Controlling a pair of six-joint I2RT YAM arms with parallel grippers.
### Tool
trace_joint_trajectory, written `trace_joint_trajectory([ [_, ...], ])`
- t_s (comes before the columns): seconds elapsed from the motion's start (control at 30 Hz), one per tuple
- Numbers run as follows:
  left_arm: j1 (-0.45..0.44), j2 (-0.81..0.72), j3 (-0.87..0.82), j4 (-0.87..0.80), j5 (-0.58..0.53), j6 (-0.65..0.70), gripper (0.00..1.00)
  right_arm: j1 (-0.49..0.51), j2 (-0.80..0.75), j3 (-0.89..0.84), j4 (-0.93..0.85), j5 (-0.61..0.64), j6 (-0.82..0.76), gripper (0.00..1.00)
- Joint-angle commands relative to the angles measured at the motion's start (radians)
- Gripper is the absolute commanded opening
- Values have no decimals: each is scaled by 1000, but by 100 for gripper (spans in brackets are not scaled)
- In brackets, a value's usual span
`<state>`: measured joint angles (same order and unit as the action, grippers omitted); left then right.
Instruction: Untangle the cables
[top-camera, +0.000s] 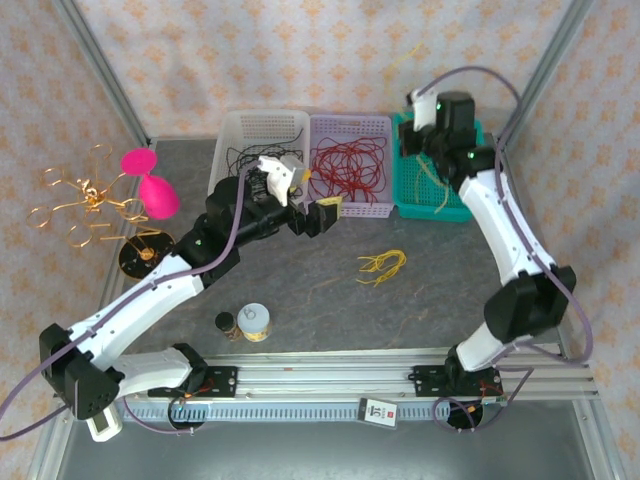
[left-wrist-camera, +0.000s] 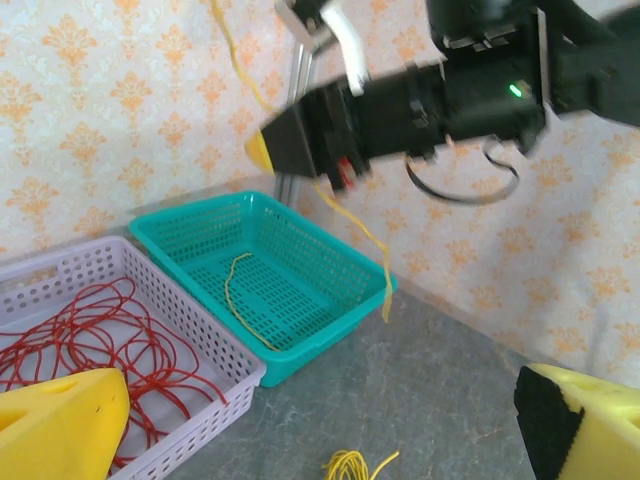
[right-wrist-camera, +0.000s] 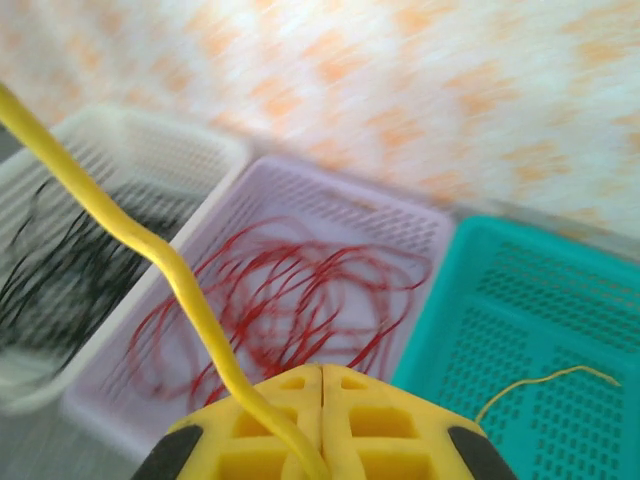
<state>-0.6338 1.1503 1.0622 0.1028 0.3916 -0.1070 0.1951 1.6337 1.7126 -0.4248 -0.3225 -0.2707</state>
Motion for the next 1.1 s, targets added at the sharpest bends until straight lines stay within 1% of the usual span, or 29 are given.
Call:
trace_joint_trajectory([
  [0.0, 5, -60, -45, 18, -54, -38, 99, -54, 130, 156, -86, 88, 181, 0],
  [0.03, 5, -78, -59, 13, -60, -41, 99, -71, 170, 189, -96, 86, 207, 0],
  [0.1, 5, -117, -91, 3, -71, -53, 99, -108, 277, 270, -118, 36, 235, 0],
  [0.2, 5, -154, -110, -45, -93, -57, 99, -136, 397, 329, -115, -8, 256, 0],
  [0.27, 6, -171, -123, -64, -105, -60, 99, -148, 455, 342, -93, 0, 270, 0],
  [0.37, 5, -185, -142, -66, -100, -70, 99, -180, 529, 345, -33, -32, 301, 0],
  [0.47, 5, -188, -151, -69, -105, -78, 99, -205, 619, 401, -25, -84, 318, 0],
  [0.57, 5, -182, -158, -68, -102, -82, 99, -214, 693, 448, -26, -107, 318, 0],
  [0.67, 5, -172, -162, -59, -99, -88, 99, -215, 723, 432, -23, -116, 317, 7],
  [0.77, 5, -158, -166, -45, -97, -92, 99, -215, 719, 358, 21, -153, 319, 19],
  [0.9, 5, -134, -158, -39, -88, -92, 99, -223, 734, 334, 44, -157, 320, 32],
  [0.97, 5, -126, -154, -40, -86, -91, 99, -228, 743, 339, 46, -159, 322, 36],
  [1.07, 5, -122, -154, -37, -89, -89, 99, -233, 750, 351, 45, -151, 321, 36],
])
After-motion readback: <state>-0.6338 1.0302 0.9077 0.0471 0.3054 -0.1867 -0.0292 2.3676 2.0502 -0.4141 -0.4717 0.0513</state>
